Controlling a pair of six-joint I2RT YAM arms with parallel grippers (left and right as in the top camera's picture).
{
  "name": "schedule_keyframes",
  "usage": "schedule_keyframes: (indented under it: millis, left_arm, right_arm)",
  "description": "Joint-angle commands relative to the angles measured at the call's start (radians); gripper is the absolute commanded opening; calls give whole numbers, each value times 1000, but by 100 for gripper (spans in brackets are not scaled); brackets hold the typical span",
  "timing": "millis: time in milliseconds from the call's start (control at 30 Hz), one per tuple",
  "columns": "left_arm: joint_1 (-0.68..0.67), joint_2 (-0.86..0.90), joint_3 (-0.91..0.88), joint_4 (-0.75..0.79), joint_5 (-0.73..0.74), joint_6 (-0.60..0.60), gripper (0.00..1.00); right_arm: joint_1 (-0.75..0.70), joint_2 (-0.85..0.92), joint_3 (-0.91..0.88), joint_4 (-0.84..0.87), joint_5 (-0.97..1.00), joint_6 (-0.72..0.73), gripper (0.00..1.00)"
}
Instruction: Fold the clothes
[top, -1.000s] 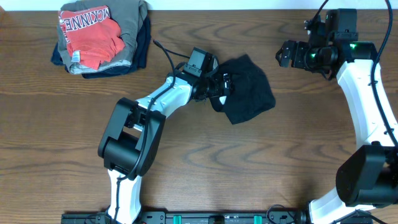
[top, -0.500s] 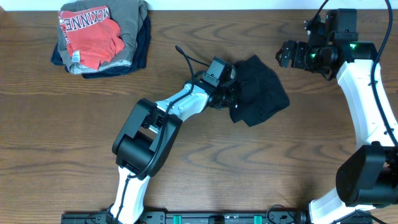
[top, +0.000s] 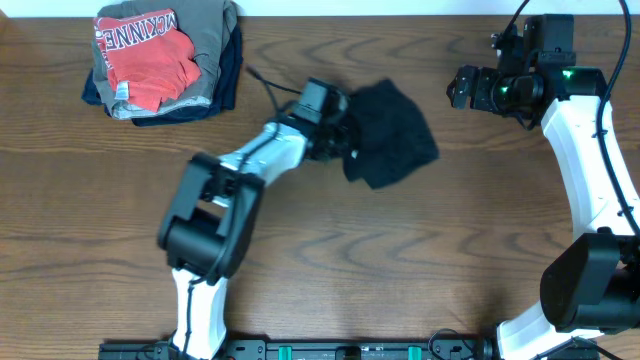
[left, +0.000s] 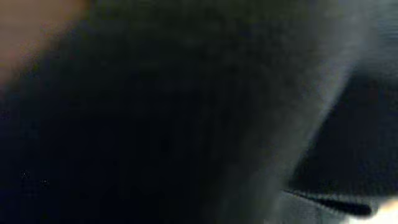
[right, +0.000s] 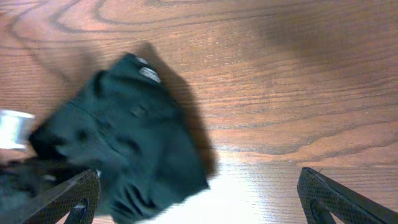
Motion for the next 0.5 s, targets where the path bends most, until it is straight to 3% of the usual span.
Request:
schedule_keyframes:
  millis: [0, 233, 467]
  left_arm:
    - [52, -138, 2, 8, -22, 16, 6]
    - [152, -309, 3, 107, 5, -73, 6]
    - [237, -346, 5, 373, 11, -182, 6]
  right_arm:
    - [-10, 2, -10, -1, 14, -5, 99]
    - [-10, 2, -10, 3, 14, -4, 99]
    - [-10, 2, -10, 2, 14, -4, 99]
